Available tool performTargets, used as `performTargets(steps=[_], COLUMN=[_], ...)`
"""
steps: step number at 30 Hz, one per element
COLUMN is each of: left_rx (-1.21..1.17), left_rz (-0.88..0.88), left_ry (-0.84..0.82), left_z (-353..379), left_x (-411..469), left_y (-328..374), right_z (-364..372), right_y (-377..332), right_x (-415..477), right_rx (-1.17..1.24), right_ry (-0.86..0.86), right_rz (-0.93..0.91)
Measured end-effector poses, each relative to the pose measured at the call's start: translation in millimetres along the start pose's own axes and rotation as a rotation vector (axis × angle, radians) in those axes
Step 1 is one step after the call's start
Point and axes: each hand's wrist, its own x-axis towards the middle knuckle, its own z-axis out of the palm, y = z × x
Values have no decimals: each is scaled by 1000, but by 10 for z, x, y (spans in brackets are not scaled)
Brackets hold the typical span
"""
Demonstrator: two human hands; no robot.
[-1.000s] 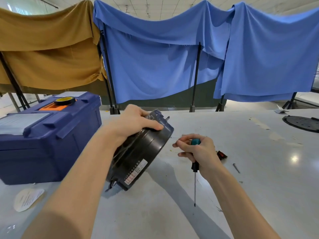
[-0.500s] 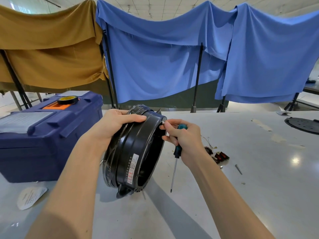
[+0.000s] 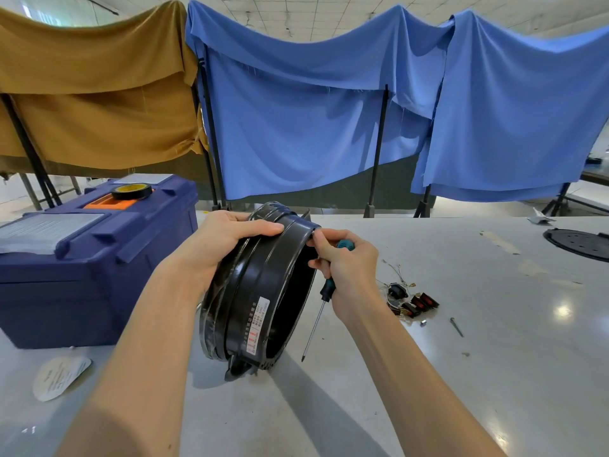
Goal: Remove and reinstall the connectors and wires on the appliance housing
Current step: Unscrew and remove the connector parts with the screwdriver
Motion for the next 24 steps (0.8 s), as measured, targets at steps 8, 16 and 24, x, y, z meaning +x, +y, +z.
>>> performTargets(steps=[8,16,24], left_rx=[38,99,286], left_rz=[0,37,117], left_ry=[14,67,75], left_z=[34,94,370], left_x=[-1,5,50], left_y=[4,7,76], right_z=[22,-63,-317], right_y=[24,-40,-166], right_x=[-27,-155,-142], right_rx=[109,108,199], right_ry=[39,18,-102], right_rz=[49,79,277])
